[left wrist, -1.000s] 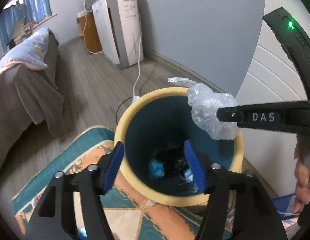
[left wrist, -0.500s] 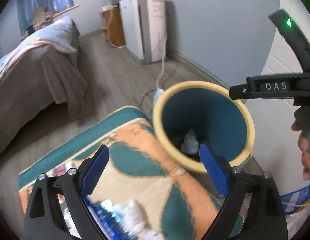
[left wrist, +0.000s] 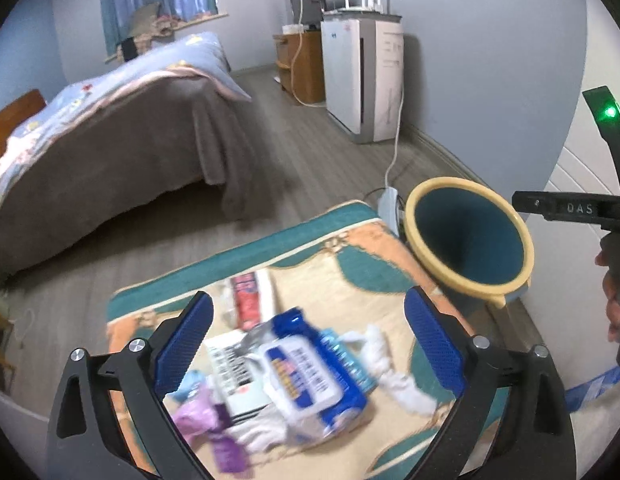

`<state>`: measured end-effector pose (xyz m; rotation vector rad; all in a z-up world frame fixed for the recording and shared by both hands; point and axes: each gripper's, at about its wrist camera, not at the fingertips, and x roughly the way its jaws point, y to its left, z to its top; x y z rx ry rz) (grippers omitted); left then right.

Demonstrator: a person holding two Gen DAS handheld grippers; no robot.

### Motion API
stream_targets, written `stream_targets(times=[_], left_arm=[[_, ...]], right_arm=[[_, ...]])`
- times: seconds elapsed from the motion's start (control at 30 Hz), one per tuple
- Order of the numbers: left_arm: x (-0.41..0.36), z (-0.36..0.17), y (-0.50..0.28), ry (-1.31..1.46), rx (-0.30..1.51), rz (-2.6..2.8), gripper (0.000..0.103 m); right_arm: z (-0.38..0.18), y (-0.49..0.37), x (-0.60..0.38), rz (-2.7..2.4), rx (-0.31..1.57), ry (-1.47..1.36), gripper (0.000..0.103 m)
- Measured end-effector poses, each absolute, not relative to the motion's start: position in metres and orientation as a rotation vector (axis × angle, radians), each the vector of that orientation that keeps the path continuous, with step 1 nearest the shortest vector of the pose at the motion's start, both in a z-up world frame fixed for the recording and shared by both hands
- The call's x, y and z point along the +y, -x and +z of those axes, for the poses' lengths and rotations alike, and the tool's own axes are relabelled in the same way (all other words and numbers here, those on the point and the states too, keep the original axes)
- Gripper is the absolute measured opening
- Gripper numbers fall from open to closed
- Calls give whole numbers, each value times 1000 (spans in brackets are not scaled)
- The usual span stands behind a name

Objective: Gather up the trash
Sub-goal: 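Move both open grippers back over the trash on the mattress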

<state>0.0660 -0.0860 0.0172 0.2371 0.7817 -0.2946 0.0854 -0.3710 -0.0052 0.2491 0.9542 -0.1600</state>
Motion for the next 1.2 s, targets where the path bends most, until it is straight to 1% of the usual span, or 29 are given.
stream_targets(times=[0.23,0.4,0.77,1.07,1.17,1.2], left_arm=[[-37,29,-24,-222,744,-260,96],[-3,28,-16,-137,752,-211,96],[59,7,-28,-10,832,-72,96],[68,-17,-38,-61,897,-51,96],[65,-22,-42,-98,908,-52,96],[65,-23,-43,-101,910,-53,96]], right_arm=[[-4,-59,-332,-128,950,-273,97],[-13,-50,-300,-119,968,-194,97],[-70,-39,-247,-76,1091,-128,97],[-106,-58,-218,-42,1168,-83,97],[-115,-65,-212,-28,1188,-80,93],[-116,-67,-210,-20,1192,-82,89]])
